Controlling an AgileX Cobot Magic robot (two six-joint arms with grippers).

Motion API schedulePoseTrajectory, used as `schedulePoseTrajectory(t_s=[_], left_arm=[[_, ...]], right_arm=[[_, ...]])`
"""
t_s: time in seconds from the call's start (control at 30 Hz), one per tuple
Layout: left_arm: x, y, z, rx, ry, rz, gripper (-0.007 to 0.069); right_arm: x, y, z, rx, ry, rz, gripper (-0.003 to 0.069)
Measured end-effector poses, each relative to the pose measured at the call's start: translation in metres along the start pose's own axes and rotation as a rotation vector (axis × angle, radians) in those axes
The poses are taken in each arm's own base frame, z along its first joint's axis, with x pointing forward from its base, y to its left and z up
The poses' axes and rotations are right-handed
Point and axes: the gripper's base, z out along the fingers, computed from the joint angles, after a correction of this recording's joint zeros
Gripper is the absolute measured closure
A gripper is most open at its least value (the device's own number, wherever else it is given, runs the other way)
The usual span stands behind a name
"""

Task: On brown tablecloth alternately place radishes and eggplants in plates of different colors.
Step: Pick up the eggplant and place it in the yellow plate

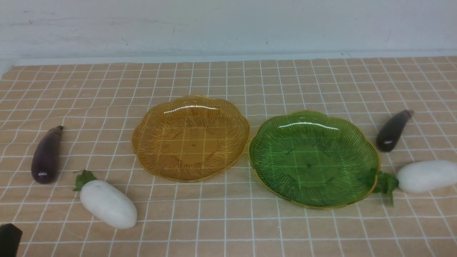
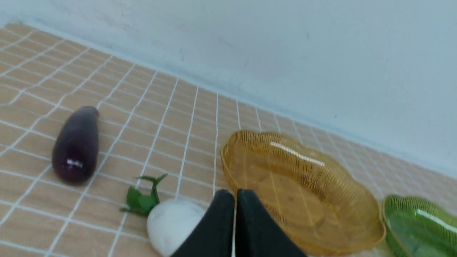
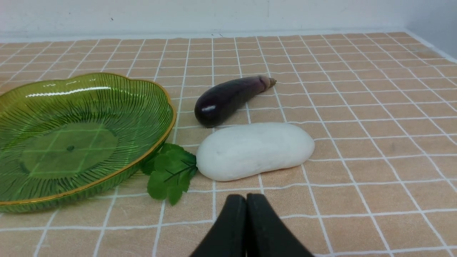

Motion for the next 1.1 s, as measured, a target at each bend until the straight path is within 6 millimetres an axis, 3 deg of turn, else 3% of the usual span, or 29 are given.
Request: schedulePoseTrajectory(t_s=[0.17,0.23,0.3,0.4,0.5,0.6,0.77,0.93,1.1], left_arm=[[-0.012,0.0,-0.001,0.0,-0.132,-0.011,0.0628],[-0.026,0.0,-0.004,-0.002,-0.292,-0.014,0.0628],[-0.033,-0.001,-0.006,0.004,-0.341,-0.019,0.0628],[-0.07,-0.022,-0.015,0.061,-0.409,-0.025,0.0628],[-0.112,-0.052,-0.011,0.1,-0.265,0.033,0.0628],[-0.128,-0.074,0.023,0.085,0.136,0.113,0.0628],[-0.112,-0.064,0.103,-0.085,0.744,0.242,0.0628],[-0.106,-0.051,0.162,-0.177,0.904,0.224,0.0624],[-0.125,-0.019,0.215,-0.288,0.904,0.099,0.0624]], right_arm=[[0.0,-0.001,0.0,0.011,-0.001,-0.037,0.0674],[-0.001,-0.001,0.0,0.011,-0.011,-0.04,0.0674],[-0.004,0.0,0.0,-0.004,-0.042,0.015,0.0674],[-0.016,0.004,-0.001,-0.066,-0.173,0.277,0.0674],[-0.027,0.003,-0.004,-0.127,-0.281,0.607,0.0674],[-0.031,0.002,-0.005,-0.153,-0.327,0.774,0.0674],[-0.035,-0.001,-0.007,-0.159,-0.382,0.812,0.0674],[-0.039,-0.002,-0.009,-0.16,-0.427,0.811,0.0674],[-0.038,-0.002,-0.008,-0.162,-0.413,0.817,0.0674]])
